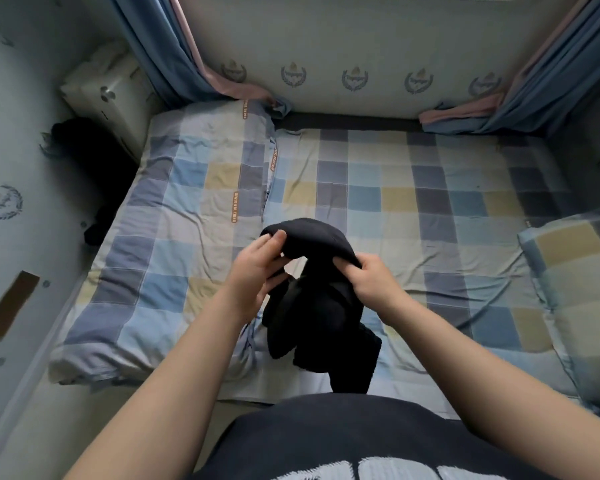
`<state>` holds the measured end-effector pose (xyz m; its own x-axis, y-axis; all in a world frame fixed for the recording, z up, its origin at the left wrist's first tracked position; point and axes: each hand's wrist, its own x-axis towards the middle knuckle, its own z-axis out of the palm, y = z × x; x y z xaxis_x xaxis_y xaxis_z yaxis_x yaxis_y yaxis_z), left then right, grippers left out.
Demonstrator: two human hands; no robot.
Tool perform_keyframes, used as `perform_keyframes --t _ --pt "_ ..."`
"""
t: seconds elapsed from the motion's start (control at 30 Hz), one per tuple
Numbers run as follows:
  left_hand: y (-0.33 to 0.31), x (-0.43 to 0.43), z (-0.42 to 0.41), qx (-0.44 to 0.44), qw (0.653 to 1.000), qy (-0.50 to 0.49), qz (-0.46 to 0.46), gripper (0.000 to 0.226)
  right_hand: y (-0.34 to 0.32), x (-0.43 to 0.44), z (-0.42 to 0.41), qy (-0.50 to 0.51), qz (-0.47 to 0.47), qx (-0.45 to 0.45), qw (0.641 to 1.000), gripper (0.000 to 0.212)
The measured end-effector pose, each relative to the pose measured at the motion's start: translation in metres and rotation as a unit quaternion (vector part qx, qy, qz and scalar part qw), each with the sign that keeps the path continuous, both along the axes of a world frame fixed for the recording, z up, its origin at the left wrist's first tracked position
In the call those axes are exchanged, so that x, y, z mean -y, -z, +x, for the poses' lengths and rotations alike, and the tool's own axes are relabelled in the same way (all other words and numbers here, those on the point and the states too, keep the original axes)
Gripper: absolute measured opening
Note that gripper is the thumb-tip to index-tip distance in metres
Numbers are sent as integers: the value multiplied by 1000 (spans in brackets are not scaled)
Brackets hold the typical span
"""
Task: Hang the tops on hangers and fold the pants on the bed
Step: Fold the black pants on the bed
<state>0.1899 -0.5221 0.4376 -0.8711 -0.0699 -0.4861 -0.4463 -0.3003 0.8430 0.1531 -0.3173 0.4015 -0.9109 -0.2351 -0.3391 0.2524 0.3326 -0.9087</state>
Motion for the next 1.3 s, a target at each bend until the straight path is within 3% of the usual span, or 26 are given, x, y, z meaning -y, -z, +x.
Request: perform_keyframes --t 0.17,0.3,0.4,0.47,0.57,0.67,0.8,0.93,0.97,1.03,1.2,1.23,1.3 --pt "16 -29 23 54 985 144 -79 51 -24 13 -21 111 -92 79 986 23" --pt "23 -35 28 36 979 198 -31 69 -30 13 -32 185 -167 157 956 22" --pt "24 -36 17 -14 976 202 -81 47 -29 13 -30 189 -238 192 933 22" --pt "28 -40 9 8 985 104 -140 24 -30 11 -26 142 -263 202 933 21" --pt "30 -36 1 86 994 -44 -43 22 -27 -1 -17 37 -186 157 969 27" --pt "28 -22 -5 166 978 -100 72 28 -12 -15 3 -85 -88 116 986 46" --pt "22 -14 -5 216 967 -49 123 37 11 -12 20 -152 -39 85 984 65" --pt "14 -4 -8 189 972 28 134 54 14 0 17 -214 9 53 975 91" --pt "10 -1 -9 175 975 43 132 56 14 3 16 -216 24 38 975 88" --pt "1 3 -11 141 981 67 113 60 14 8 12 -192 48 4 980 62" --pt "-7 11 -9 61 989 135 -16 95 2 17 1 -135 37 -63 988 8" --pt "-5 11 -7 41 987 150 -36 93 0 18 -2 -94 6 -59 994 4" --pt "3 9 -2 -11 982 170 -78 61 -11 23 -9 4 -60 -19 998 16"
